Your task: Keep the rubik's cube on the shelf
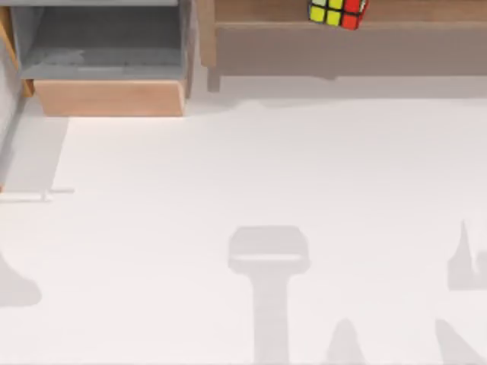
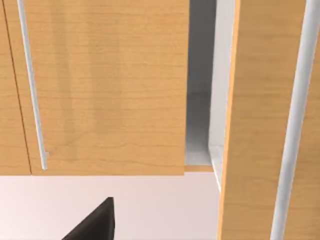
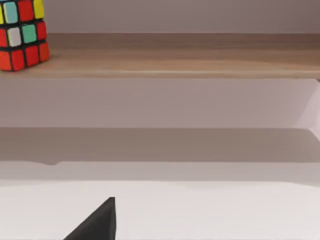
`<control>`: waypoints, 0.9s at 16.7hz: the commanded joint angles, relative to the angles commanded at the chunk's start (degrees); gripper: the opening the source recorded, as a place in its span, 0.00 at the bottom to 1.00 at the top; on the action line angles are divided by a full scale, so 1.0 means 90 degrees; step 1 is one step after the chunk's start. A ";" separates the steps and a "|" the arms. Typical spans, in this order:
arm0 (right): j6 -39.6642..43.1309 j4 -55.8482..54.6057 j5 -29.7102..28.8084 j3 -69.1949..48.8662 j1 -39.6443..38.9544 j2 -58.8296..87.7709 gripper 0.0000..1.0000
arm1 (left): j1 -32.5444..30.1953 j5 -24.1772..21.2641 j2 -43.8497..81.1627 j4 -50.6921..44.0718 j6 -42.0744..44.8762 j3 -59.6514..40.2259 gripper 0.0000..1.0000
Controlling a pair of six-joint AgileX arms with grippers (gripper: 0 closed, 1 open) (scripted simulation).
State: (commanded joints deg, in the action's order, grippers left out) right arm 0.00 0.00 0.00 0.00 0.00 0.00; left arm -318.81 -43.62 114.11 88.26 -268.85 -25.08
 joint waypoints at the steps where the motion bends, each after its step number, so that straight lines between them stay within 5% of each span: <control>1: 0.0000 0.0000 0.0000 0.0000 0.0000 0.0000 1.00 | 0.0000 0.0000 0.0000 0.0000 0.0000 0.0000 1.00; 14: 0.0000 0.0000 0.0000 0.0000 0.0000 0.0000 1.00 | -0.0383 0.0380 0.0196 -0.0291 -0.0008 -0.0498 1.00; 15: 0.0000 0.0000 0.0000 0.0000 0.0000 0.0000 1.00 | -0.0383 0.0380 0.0196 -0.0291 -0.0008 -0.0498 0.92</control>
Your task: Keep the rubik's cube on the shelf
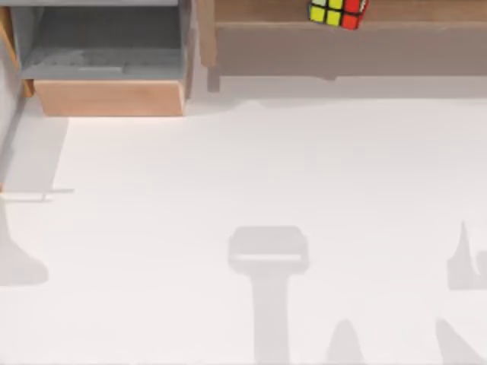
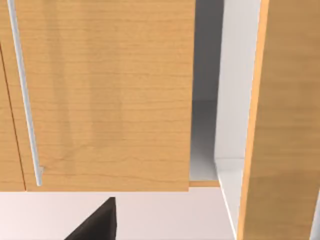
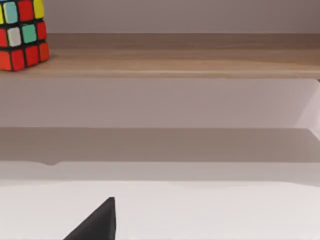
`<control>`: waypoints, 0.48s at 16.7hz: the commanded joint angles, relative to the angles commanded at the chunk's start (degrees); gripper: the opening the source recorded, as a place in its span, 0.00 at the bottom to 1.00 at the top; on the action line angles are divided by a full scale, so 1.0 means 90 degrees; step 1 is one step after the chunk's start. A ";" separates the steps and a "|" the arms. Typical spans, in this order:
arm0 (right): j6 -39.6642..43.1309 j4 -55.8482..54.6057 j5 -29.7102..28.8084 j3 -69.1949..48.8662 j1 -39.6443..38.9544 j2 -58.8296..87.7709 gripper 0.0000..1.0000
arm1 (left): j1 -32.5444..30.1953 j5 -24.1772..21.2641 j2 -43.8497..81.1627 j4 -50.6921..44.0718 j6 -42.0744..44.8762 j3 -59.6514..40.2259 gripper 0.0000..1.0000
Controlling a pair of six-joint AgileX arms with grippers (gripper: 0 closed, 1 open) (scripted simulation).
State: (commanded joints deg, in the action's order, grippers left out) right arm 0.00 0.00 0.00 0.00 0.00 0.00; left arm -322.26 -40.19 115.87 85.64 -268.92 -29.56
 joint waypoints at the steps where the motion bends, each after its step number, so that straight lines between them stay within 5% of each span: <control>1: 0.0000 0.0000 0.0000 0.0000 0.0000 0.0000 1.00 | 0.0000 0.0000 0.0000 0.0000 0.0000 0.0000 0.85; 8: 0.0000 0.0000 0.0000 0.0000 0.0000 0.0000 1.00 | 0.0000 0.0000 0.0000 0.0000 0.0000 0.0000 0.32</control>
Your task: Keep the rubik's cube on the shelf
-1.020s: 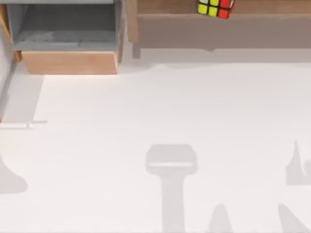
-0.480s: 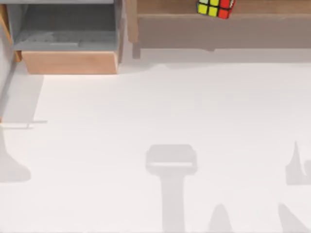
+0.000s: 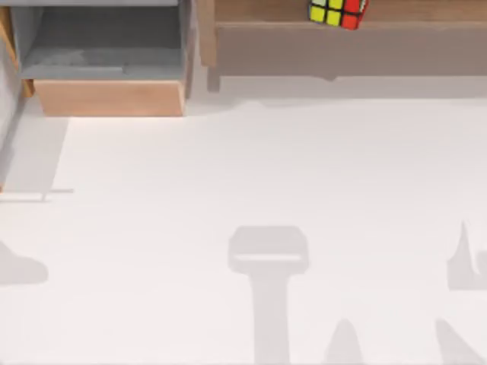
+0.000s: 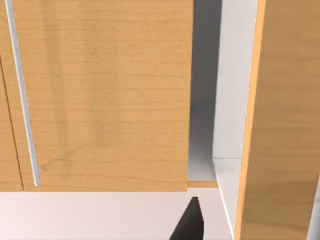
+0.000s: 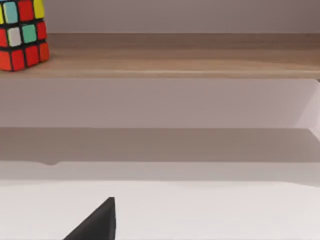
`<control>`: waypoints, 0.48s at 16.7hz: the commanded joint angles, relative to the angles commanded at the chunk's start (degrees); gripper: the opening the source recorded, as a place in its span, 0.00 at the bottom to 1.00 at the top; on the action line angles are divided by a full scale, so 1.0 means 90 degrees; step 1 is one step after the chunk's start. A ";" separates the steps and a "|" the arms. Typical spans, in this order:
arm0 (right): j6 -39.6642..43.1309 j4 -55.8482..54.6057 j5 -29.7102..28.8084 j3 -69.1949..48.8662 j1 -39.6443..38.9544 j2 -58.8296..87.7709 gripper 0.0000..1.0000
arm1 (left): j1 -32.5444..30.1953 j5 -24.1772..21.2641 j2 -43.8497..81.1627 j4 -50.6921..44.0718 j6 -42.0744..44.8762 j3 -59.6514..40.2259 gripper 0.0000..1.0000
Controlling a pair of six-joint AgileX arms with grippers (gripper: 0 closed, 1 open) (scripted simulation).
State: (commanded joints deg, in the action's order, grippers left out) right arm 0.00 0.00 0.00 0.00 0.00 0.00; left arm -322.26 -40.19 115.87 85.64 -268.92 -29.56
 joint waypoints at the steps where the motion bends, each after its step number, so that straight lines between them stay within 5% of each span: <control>1: 0.0000 0.0000 0.0000 0.0000 0.0000 0.0000 1.00 | 0.0000 0.0000 0.0000 0.0000 0.0000 0.0000 0.25; 4: 0.0000 0.0000 0.0000 0.0000 0.0000 0.0000 1.00 | 0.0000 0.0000 0.0000 0.0000 0.0000 0.0000 0.02; 8: 0.0000 0.0000 0.0000 0.0000 0.0000 0.0000 1.00 | 0.0000 0.0000 0.0000 0.0000 0.0000 0.0000 0.00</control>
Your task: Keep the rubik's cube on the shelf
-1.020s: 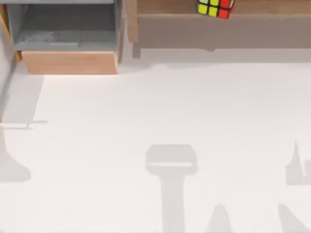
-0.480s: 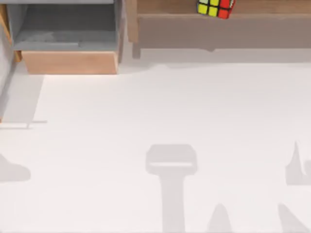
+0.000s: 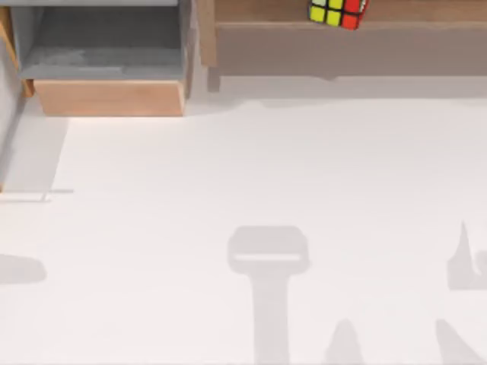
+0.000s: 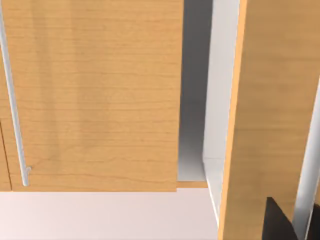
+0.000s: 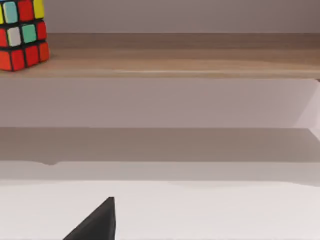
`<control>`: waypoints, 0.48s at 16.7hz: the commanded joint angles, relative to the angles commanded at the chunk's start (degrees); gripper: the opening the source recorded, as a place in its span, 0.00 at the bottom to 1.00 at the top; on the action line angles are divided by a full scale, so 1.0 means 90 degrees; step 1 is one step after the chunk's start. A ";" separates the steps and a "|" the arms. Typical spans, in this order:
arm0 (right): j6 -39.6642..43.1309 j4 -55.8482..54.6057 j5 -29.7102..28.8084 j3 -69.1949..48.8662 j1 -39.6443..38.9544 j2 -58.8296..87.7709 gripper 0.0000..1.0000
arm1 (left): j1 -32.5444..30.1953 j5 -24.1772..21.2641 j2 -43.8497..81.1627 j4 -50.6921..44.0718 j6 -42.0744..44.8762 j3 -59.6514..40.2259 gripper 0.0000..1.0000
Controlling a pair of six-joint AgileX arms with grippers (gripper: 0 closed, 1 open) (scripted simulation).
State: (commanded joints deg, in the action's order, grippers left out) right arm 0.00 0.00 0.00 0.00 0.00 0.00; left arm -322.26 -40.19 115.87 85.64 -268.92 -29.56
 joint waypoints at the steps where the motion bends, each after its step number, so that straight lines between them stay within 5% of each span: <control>1: 0.0000 0.0000 0.0000 0.0000 0.0000 0.0000 1.00 | 0.0000 0.0000 0.0000 0.0000 0.0000 0.0000 0.00; 8: 0.0000 0.0000 0.0000 0.0000 0.0000 0.0000 1.00 | -0.0165 0.0153 0.0189 -0.0213 -0.0040 -0.0258 0.00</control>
State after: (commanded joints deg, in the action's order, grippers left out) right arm 0.00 0.00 0.00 0.00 0.00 0.00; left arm -323.74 -38.82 117.57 83.73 -269.28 -31.89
